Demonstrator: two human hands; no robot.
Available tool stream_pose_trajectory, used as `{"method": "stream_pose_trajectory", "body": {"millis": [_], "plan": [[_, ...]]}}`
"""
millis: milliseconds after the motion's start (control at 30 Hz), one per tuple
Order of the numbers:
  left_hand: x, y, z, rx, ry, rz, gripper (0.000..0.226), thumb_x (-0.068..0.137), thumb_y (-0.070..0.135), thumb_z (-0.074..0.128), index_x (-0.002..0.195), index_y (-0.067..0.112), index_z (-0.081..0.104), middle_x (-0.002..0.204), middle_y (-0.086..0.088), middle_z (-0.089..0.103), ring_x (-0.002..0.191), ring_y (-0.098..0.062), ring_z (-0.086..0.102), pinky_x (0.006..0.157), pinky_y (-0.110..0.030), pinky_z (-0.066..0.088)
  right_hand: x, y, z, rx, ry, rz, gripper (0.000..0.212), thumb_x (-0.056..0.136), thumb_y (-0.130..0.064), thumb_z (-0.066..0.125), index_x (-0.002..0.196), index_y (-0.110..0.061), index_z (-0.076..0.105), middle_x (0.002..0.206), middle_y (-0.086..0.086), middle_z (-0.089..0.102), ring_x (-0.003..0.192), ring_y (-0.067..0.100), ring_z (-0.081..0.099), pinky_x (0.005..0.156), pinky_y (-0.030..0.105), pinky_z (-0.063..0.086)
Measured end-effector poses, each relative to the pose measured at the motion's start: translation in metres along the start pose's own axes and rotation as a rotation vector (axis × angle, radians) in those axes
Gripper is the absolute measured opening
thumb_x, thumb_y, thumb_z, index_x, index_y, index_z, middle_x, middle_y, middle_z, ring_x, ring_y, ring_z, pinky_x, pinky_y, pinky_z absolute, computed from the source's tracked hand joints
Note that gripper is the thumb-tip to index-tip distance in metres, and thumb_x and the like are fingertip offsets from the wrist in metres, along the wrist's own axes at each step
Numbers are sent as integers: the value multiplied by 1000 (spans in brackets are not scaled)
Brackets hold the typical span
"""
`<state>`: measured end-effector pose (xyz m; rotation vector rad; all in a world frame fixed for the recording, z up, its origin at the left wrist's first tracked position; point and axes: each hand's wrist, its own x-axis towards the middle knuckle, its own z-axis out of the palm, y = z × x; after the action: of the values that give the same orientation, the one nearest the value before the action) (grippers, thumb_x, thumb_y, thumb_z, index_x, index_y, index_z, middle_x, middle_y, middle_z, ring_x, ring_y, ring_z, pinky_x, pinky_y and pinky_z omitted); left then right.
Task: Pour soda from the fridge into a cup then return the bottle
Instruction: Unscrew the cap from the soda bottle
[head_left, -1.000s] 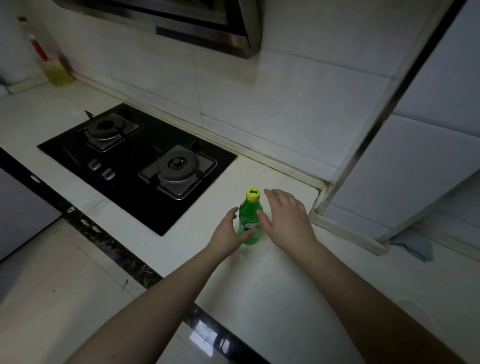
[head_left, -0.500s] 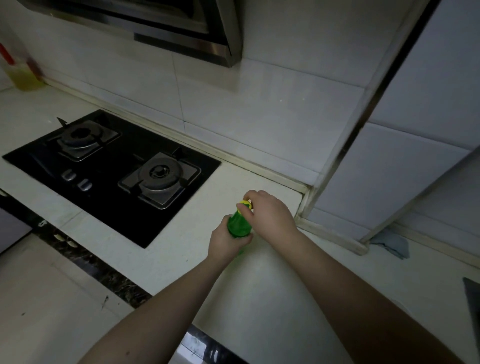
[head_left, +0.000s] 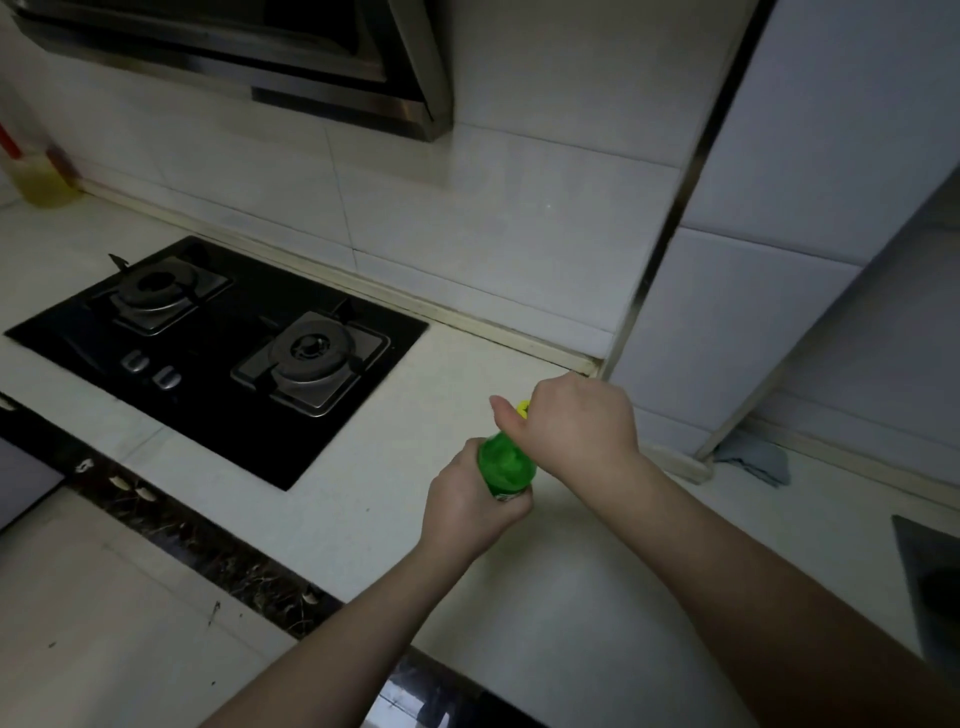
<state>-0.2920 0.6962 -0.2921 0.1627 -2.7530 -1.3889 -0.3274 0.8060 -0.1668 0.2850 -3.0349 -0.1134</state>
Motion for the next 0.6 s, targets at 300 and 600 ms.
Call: {"method": "stream_pose_trajectory", "body": {"millis": [300,600], "plan": [[-17,32,-2,-169,-312,113,37,59,35,78,89,29,57,79,10,66,73,-4,63,66,-24,50,-27,48,-11,277,43,-44,57,90,-51,42,51,-10,35,51,4,38,49,21,37,46,30,24],[-37,71,21,-218,-572,262,44,63,28,80,101,21,61,94,0,69,88,-20,67,78,-43,56,-62,118,-28,269,38,-449,64,83,-63,16,74,-12,53,72,-2,51,67,19,50,58,32,36]]}}
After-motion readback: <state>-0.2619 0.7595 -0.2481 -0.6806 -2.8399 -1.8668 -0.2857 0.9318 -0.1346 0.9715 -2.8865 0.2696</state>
